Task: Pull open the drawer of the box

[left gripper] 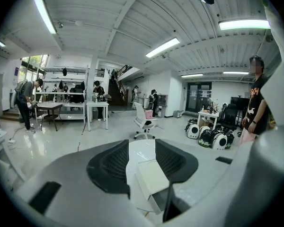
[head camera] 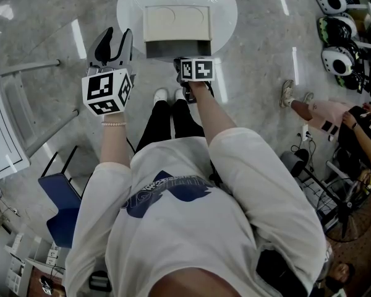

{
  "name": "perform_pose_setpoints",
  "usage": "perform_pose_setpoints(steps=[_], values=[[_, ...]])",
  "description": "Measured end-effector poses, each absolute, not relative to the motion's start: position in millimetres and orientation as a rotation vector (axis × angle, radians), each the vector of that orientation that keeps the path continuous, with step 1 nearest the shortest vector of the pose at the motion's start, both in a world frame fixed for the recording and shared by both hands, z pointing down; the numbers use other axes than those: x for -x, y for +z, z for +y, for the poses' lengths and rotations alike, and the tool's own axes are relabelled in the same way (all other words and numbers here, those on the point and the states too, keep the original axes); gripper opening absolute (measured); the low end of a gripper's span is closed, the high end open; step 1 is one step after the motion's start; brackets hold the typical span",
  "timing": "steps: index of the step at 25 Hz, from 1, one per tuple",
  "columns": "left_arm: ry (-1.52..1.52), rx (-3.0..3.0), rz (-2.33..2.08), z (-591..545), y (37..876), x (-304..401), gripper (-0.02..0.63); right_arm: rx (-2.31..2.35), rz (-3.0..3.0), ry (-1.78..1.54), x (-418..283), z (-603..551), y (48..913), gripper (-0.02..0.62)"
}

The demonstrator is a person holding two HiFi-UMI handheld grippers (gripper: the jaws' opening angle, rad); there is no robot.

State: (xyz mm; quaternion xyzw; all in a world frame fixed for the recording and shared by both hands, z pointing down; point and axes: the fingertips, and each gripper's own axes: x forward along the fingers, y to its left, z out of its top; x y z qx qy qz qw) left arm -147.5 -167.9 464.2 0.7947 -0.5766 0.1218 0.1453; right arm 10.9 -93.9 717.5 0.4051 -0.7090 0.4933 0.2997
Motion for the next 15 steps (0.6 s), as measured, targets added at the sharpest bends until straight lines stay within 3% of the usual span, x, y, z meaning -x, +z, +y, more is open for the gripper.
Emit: perform_pose_setpoints(steps=[7,10,15], values=[[0.356,-2.292,-1.658,-163,466,149,0.158,-1.099,-1.870,1.297,-12,-92,719,0.067],[0.347,-2.293,-1.665,-160,464,150,0.158,-1.078,-1.848,1.330,-17,-80,718,0.107],[0.294,-2.316,-1.697,-150,440,155,0.158,-1.030,-1.952,1.235,-48,-69,669,0.103]])
